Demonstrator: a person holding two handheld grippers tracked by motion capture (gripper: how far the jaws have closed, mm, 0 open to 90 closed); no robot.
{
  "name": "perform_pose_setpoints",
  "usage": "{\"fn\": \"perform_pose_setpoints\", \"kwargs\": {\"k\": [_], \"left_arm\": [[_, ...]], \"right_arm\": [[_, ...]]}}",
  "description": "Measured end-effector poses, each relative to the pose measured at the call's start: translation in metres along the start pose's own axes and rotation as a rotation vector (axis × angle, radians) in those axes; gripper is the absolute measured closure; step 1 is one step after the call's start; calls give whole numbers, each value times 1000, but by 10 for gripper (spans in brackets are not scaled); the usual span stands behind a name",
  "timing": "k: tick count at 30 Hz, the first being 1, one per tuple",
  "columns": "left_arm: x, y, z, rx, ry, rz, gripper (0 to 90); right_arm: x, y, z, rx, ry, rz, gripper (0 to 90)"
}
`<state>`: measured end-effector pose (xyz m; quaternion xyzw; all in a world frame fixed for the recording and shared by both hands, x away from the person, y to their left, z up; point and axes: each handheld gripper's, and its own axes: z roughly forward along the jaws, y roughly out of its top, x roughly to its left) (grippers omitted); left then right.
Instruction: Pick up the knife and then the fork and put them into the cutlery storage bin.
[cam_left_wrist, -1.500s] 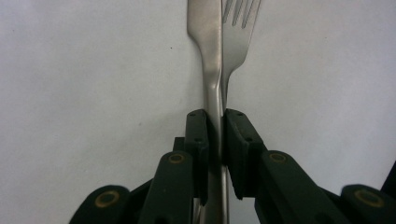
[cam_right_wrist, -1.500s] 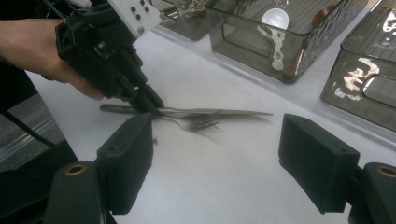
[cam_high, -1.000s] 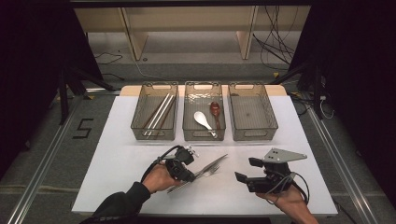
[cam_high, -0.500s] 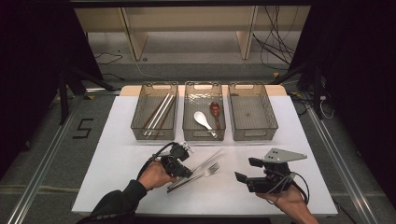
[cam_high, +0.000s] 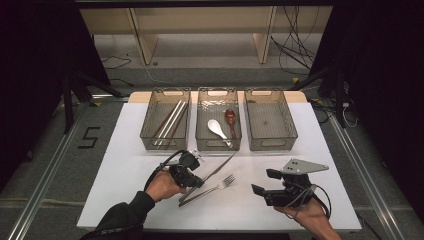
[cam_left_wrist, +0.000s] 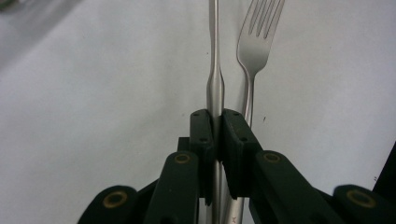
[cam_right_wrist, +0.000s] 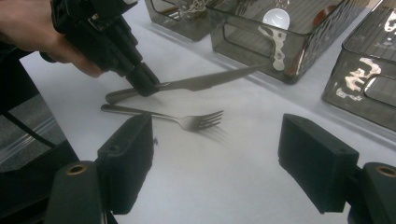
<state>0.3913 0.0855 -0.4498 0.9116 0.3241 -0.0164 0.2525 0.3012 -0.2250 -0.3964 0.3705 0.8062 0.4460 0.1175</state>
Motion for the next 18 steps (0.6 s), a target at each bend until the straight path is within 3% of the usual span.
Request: {"fn": "perform_pose_setpoints", "kwargs": {"k": [6,12,18], "left_arm": [[-2,2,-9,-25,-1,21,831],[-7,1,-16,-7,-28,54,831],[-23,2,-22,25,-61,125,830]], "right_arm": [[0,0,0,-3,0,-3,275],[2,1,2,-5,2,-5,277],[12,6,7,-4,19,-75,276]]}}
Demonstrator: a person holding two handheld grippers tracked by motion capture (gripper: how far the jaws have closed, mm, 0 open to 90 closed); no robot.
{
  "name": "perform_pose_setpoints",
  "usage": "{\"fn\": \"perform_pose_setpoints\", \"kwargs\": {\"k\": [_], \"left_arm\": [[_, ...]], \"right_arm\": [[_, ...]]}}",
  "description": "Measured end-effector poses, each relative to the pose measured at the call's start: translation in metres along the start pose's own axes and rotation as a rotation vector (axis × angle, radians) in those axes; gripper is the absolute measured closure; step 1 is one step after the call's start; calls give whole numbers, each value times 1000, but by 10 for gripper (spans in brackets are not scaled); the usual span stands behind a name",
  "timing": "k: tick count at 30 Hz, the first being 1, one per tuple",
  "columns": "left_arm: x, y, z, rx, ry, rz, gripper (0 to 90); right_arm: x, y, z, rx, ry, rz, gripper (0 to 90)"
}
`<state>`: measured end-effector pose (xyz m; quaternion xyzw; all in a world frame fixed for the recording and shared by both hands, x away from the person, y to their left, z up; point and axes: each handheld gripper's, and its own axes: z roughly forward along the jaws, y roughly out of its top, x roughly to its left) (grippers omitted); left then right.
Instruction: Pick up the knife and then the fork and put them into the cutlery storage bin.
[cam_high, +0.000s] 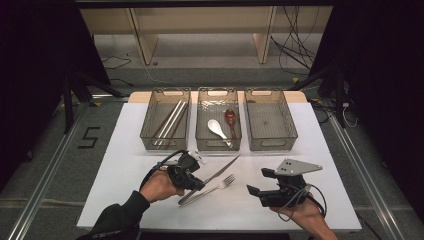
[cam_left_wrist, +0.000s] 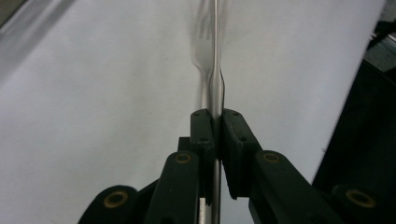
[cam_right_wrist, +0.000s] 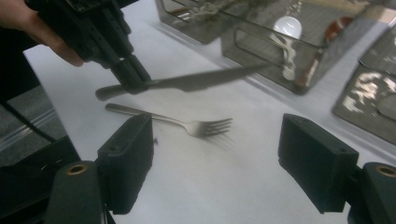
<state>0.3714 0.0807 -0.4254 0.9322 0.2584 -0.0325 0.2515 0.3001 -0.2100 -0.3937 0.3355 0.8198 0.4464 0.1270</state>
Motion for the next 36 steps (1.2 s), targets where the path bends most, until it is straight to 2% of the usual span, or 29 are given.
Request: {"fn": "perform_pose_setpoints", "kwargs": {"k": [4,8,11,15,22,25,36], "left_arm": [[-11,2,3,27,-23,48,830],[-23,3,6,45,-38,85,830],[-31,3,7,48,-31,112,830],[-39,3,10,76,-44,147,830],[-51,4,8,91,-62,199,829],[-54,4,7,98,-71,211,829],[-59,6,5,115,-88,243,829]], "right_arm": [[12,6,3,-4,21,-75,276],[21,10,9,15,42,-147,276],[26,12,15,44,46,-211,276],[29,13,23,94,69,-262,286],[35,14,38,178,110,-356,315],[38,14,43,201,115,-390,342],[41,10,50,250,162,-437,427]]}}
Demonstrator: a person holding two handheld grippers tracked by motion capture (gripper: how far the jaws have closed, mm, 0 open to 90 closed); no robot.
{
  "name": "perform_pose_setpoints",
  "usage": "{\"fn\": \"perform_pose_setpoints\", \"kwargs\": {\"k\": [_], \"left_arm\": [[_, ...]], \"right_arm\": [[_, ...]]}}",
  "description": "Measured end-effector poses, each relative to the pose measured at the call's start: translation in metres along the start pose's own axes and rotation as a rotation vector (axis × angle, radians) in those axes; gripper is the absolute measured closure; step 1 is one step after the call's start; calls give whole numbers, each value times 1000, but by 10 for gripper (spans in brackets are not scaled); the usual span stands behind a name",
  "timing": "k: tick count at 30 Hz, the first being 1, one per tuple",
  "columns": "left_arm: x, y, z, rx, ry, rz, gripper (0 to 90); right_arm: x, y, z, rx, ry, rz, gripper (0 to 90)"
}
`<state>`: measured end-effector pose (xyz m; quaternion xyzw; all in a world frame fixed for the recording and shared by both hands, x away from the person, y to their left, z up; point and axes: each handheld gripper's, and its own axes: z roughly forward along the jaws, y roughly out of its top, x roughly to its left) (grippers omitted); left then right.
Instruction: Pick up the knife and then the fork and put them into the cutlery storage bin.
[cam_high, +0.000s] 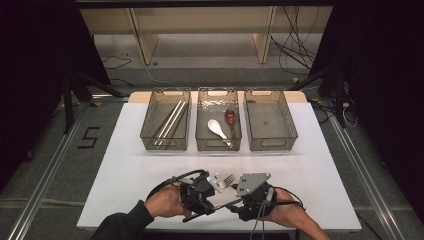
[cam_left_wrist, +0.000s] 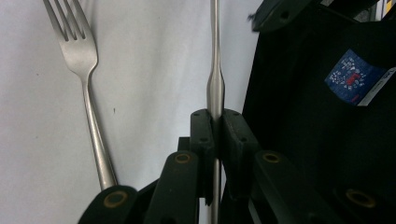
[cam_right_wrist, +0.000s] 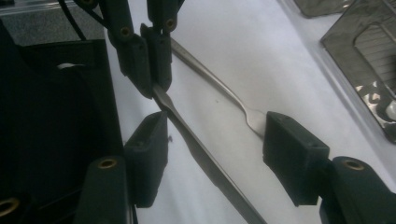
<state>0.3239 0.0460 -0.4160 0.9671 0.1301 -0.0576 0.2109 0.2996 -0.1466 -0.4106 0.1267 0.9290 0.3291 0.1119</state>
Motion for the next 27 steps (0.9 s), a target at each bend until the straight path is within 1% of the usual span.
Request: {"fn": "perform_pose_setpoints", "kwargs": {"k": [4,5,6,7,8,9,11,12,14,18,20,21,24,25,26,27], "left_arm": [[-1,1,1,6,-9,5,829],[-1,1,1,4,-10,4,829],[-1,1,1,8,-12,7,829],[-1,1,2,8,-14,7,829],[-1,1,1,11,-15,12,829],[-1,2,1,16,-19,18,829],[-1,2,1,26,-26,25,829],[-2,2,1,31,-30,25,829],[-2,3,1,34,-33,31,829],[-1,3,2,39,-39,33,829],[-1,4,2,42,-43,31,829],[-2,4,3,33,-47,20,829],[-1,4,3,47,-56,32,829],[-1,4,4,41,-59,24,829],[-3,4,6,18,-59,-7,828],[-4,4,6,12,-65,-14,828]], "right_arm": [[2,0,3,20,1,-22,468],[2,0,4,33,8,-43,480],[3,0,4,29,6,-39,494],[4,0,5,33,4,-47,508],[4,0,5,39,4,-61,516],[6,0,6,43,3,-64,525],[7,0,8,66,5,-102,539],[9,0,9,71,-1,-101,544],[11,0,11,85,8,-135,557],[15,0,14,114,14,-157,587],[17,0,15,129,3,-174,600],[17,0,16,134,6,-187,608],[18,0,18,146,4,-212,638],[18,0,19,142,-1,-225,646],[19,0,19,144,2,-232,657],[19,0,19,147,5,-240,666]]}}
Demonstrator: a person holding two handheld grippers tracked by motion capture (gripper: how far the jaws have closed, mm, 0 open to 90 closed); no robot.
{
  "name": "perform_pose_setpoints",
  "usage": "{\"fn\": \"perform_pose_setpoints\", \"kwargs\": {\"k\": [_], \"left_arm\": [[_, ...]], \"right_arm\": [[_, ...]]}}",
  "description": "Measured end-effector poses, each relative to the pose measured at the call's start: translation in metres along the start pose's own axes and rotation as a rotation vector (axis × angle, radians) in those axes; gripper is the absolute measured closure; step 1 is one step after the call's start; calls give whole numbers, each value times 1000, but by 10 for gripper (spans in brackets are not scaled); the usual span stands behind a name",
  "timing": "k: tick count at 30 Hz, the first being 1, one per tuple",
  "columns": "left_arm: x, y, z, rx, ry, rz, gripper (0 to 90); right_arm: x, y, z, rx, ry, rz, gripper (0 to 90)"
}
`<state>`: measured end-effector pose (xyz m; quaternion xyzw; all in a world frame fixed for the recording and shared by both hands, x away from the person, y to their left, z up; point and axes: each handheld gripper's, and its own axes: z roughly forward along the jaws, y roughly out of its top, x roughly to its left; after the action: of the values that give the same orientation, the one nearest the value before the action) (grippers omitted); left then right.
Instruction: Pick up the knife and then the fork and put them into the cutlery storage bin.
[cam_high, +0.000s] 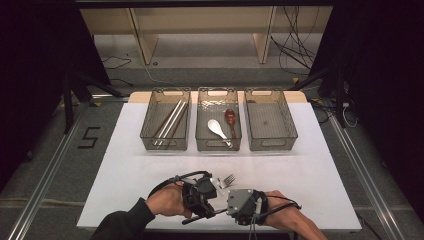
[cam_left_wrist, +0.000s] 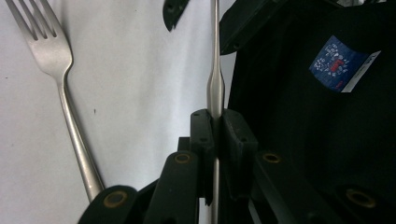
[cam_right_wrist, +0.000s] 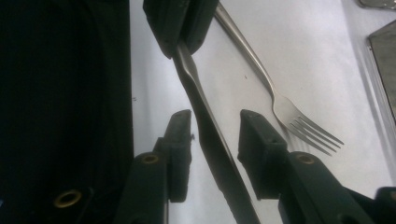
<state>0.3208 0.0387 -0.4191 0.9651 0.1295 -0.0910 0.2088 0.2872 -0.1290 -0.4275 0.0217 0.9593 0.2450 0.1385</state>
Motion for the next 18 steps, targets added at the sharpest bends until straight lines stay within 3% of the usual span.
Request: {"fn": "perform_pose_setpoints", "kwargs": {"k": [1,2,3,4,11,12,13,16,18], "left_arm": [[0,0,0,-3,1,-3,828],[3,1,-3,38,0,44,828],[3,1,-3,36,-2,42,828],[3,1,-4,50,-6,59,828],[2,0,0,38,-30,42,824],[1,-1,1,13,-42,14,819],[4,-1,0,38,-39,49,812],[4,-1,1,50,-25,75,786],[4,-1,2,53,-35,72,783]], "right_arm": [[1,0,0,6,-4,-3,675],[2,1,1,11,-6,-11,682],[0,1,3,-2,4,-57,691],[1,2,4,-3,-5,-65,701],[5,2,4,13,6,-113,769],[6,1,4,16,4,-127,789],[8,1,3,24,18,-136,812],[9,-1,3,30,56,-173,887],[11,0,4,27,59,-185,891]]}}
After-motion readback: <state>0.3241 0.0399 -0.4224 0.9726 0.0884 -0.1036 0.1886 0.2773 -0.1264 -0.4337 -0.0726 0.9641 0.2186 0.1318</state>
